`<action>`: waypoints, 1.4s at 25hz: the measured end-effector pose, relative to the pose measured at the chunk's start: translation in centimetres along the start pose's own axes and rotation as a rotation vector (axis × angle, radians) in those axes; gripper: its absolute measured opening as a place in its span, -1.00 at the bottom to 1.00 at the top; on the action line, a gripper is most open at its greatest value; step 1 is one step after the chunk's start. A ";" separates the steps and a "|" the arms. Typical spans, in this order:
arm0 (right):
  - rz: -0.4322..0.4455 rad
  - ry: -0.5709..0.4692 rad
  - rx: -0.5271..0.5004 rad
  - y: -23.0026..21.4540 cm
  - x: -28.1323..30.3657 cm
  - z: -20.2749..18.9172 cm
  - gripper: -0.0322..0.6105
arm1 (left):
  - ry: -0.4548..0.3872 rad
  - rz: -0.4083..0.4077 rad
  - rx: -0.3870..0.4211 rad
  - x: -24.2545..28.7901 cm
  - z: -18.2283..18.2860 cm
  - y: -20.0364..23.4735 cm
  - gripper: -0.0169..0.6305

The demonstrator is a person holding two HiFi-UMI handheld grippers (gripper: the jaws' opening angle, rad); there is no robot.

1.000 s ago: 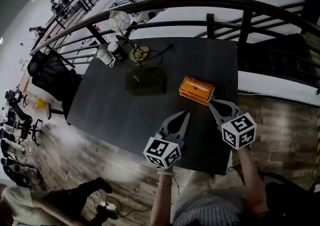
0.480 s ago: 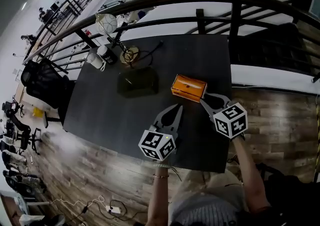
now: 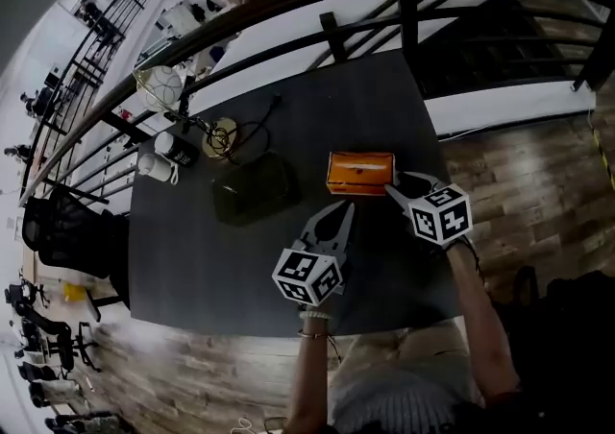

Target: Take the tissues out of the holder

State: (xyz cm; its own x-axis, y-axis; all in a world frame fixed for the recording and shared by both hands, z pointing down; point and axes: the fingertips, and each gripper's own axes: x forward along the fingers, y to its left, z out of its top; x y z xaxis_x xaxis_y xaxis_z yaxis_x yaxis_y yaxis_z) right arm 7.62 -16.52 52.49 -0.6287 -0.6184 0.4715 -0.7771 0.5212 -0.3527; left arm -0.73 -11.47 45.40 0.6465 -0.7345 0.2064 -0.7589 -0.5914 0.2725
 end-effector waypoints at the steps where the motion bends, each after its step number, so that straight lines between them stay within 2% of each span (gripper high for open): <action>1: -0.017 0.005 0.010 -0.2 0.3 -0.2 -0.46 | 0.008 -0.012 0.000 0.1 -0.2 0.3 -0.92; 6: -0.061 0.052 0.068 -1.3 1.6 -1.3 -0.46 | 0.032 -0.038 -0.007 0.5 -0.8 0.9 -0.92; 12: -0.050 0.124 0.152 -2.0 2.7 -2.2 -0.46 | 0.046 -0.032 -0.026 1.1 -1.1 1.0 -0.92; 16: -0.013 0.171 0.126 -1.9 2.9 -2.5 -0.48 | 0.052 -0.013 -0.038 1.3 -1.6 0.8 -0.92; 18: -0.004 0.173 0.118 -1.9 2.8 -2.2 -0.61 | 0.053 -0.001 -0.042 1.3 -1.8 0.8 -0.92; 23: 0.023 0.123 0.073 -0.9 2.2 -1.3 -0.75 | 0.055 0.028 -0.048 0.6 -2.1 0.7 -0.92; 28: 0.033 0.062 0.001 0.0 1.1 0.2 -0.77 | 0.035 0.075 -0.048 -0.8 -1.8 1.6 -0.92; 35: 0.048 0.040 -0.122 1.6 -0.8 2.3 -0.79 | -0.004 0.123 -0.043 -2.7 -0.6 1.8 -0.92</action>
State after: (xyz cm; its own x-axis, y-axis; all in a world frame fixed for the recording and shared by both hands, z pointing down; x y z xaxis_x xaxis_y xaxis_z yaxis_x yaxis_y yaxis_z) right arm 6.87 -16.53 49.71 -0.6618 -0.5682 0.4889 -0.7353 0.6191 -0.2758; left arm -3.75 -10.36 45.86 0.5484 -0.8018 0.2374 -0.8284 -0.4822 0.2851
